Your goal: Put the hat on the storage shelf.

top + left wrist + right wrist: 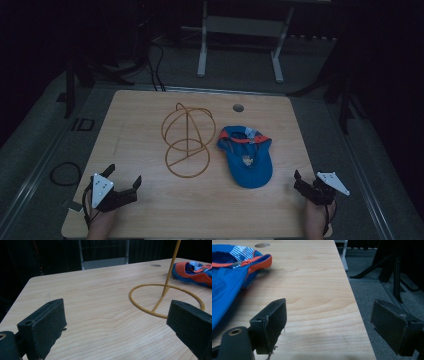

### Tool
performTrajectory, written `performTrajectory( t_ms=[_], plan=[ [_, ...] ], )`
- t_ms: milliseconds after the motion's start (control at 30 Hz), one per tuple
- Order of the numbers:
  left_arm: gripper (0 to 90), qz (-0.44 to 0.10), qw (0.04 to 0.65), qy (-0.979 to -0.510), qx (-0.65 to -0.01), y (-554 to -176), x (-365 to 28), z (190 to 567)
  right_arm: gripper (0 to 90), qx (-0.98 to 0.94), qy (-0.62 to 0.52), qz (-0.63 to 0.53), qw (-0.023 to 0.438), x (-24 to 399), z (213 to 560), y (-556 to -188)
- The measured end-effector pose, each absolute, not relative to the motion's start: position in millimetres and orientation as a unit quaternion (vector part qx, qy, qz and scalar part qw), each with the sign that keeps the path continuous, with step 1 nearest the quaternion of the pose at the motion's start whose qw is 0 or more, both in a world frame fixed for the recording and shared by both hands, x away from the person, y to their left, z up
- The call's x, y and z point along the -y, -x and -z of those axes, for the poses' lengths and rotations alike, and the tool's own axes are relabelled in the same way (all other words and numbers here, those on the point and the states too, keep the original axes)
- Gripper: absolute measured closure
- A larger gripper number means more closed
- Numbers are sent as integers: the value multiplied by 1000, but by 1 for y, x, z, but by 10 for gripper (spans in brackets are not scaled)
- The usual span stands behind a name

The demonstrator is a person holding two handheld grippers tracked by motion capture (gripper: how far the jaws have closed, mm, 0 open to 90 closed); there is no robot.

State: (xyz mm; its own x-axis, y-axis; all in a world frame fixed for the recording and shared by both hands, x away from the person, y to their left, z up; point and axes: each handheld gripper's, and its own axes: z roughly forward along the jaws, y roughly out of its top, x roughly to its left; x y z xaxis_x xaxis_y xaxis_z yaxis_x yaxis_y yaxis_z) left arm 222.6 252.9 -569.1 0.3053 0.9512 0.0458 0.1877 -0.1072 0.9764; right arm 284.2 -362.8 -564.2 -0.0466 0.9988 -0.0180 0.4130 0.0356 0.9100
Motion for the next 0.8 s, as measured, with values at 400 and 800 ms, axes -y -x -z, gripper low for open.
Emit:
performTrajectory(
  t_ms=[400, 800],
  plan=[
    [27, -385, 507, -626, -451, -222, -252, 567, 147, -640, -557, -400, 348, 355, 558, -287],
    [27, -375, 502, -644, -439, -222, -244, 567, 127, -689, -497, -435, 299, 336, 504, -313]
  ],
)
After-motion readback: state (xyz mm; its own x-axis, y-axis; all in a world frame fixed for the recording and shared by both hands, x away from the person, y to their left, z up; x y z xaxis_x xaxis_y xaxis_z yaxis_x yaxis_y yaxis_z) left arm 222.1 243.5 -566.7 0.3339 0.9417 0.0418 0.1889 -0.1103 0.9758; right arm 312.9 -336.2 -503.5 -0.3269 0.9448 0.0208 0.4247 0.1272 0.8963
